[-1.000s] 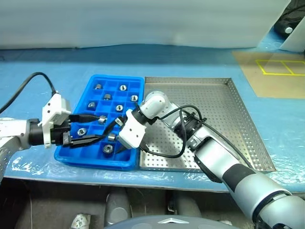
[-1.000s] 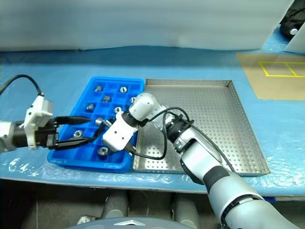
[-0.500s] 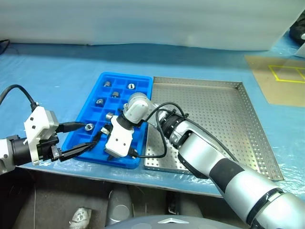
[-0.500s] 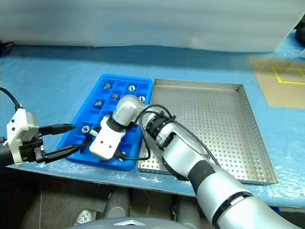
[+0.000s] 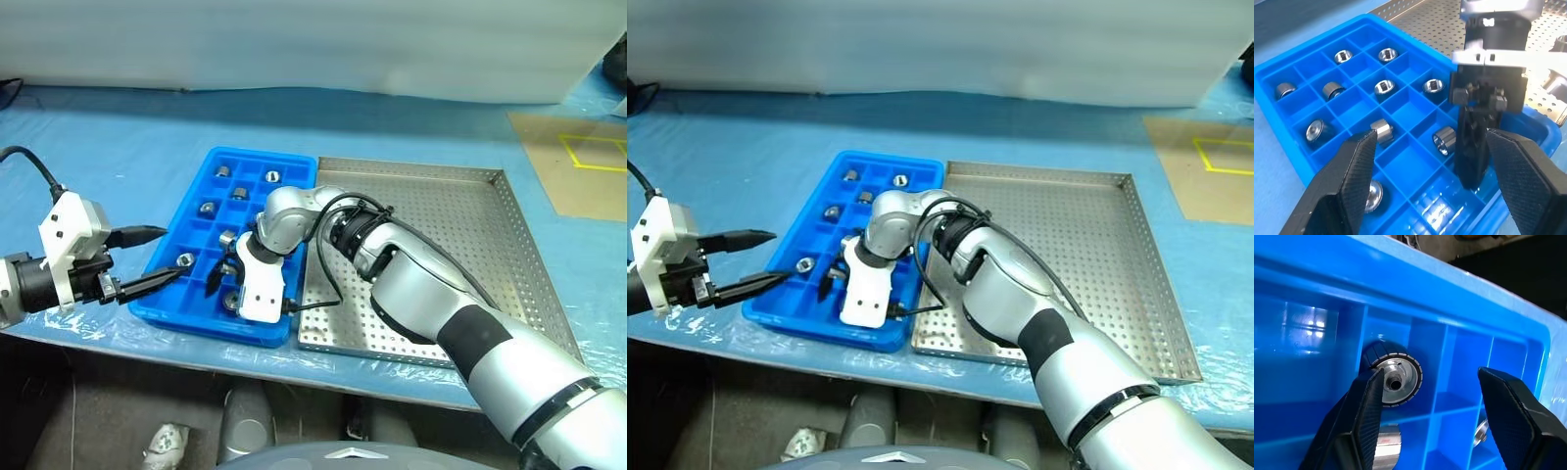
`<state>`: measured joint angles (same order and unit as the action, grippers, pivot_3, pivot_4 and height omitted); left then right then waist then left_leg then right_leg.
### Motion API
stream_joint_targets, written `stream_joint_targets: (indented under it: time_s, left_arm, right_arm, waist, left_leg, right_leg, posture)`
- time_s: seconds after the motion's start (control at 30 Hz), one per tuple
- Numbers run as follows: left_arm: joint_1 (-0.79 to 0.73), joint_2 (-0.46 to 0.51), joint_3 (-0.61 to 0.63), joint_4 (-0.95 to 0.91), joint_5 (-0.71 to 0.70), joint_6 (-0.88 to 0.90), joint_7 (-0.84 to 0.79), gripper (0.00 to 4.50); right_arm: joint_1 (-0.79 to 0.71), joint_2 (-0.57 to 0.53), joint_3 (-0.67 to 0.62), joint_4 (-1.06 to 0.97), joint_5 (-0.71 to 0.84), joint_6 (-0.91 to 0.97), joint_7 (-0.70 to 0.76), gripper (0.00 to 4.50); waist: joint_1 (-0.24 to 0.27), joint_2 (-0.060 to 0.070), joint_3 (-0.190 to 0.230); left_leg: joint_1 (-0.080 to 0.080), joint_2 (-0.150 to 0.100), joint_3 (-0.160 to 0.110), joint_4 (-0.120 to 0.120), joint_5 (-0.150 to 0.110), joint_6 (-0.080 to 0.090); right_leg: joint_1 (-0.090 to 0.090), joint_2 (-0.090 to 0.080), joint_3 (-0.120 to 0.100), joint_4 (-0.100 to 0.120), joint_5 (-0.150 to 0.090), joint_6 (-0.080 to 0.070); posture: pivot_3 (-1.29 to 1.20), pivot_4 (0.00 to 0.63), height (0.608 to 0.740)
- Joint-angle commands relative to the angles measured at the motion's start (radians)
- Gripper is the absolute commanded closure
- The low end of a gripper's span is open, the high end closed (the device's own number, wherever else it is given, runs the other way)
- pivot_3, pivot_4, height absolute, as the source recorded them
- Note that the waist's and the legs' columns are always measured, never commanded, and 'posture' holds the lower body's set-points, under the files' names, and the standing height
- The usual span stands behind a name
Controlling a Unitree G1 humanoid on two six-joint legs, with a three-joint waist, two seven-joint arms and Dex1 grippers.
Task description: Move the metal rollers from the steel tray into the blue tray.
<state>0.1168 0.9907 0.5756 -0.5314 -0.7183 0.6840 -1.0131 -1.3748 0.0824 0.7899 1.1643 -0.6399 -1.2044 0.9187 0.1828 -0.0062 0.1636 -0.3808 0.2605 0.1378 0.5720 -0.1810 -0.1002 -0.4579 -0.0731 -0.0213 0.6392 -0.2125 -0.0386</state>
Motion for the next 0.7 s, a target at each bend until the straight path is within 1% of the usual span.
stream_joint_targets:
  time_s: [0.03,0.2,0.43,0.6,0.7]
  left_arm:
    - [-0.019,0.021,-0.008,0.011,0.014,-0.027,-0.014,0.75]
    - [-0.045,0.022,-0.031,0.016,0.017,-0.034,-0.017,0.75]
    - [-0.052,0.006,-0.062,-0.004,0.019,-0.04,0.003,0.75]
    - [-0.038,-0.003,-0.059,-0.015,0.017,-0.043,0.008,0.75]
    - [-0.036,-0.006,-0.058,-0.017,0.016,-0.043,0.009,0.75]
  right_arm:
    - [-0.037,0.004,0.044,-0.017,-0.074,-0.034,-0.075,1.37]
    - [-0.058,-0.004,0.105,-0.02,-0.177,-0.065,-0.16,1.37]
    - [-0.1,0.005,0.171,-0.003,-0.285,-0.047,-0.275,1.37]
    - [-0.097,0.005,0.21,-0.001,-0.336,-0.049,-0.336,1.37]
    - [-0.085,0.009,0.218,-0.005,-0.334,-0.07,-0.336,1.37]
  waist:
    - [-0.004,0.0,0.0]
    - [-0.005,0.0,0.0]
    - [-0.005,0.0,0.0]
    - [-0.006,0.0,0.0]
    - [-0.006,0.0,0.0]
  left_leg:
    - [0.0,0.0,0.0,0.0,0.0,0.0]
    - [0.001,0.0,0.0,0.0,0.0,0.0]
    - [0.001,0.0,0.0,0.001,0.0,-0.001]
    - [0.002,0.0,0.0,0.001,0.0,-0.001]
    - [0.004,0.0,0.0,0.001,0.0,-0.001]
  right_leg:
    - [0.0,0.0,0.0,0.0,0.0,0.0]
    - [0.0,0.0,0.0,0.001,0.0,0.0]
    - [0.001,0.0,0.0,0.003,0.0,0.0]
    - [0.001,0.0,0.0,0.003,0.0,0.0]
    - [0.002,0.0,0.001,0.004,0.0,0.0]
  posture:
    - [0.47,0.15,0.74]
    - [0.47,0.15,0.74]
    - [0.47,0.15,0.74]
    - [0.47,0.15,0.74]
    - [0.47,0.15,0.74]
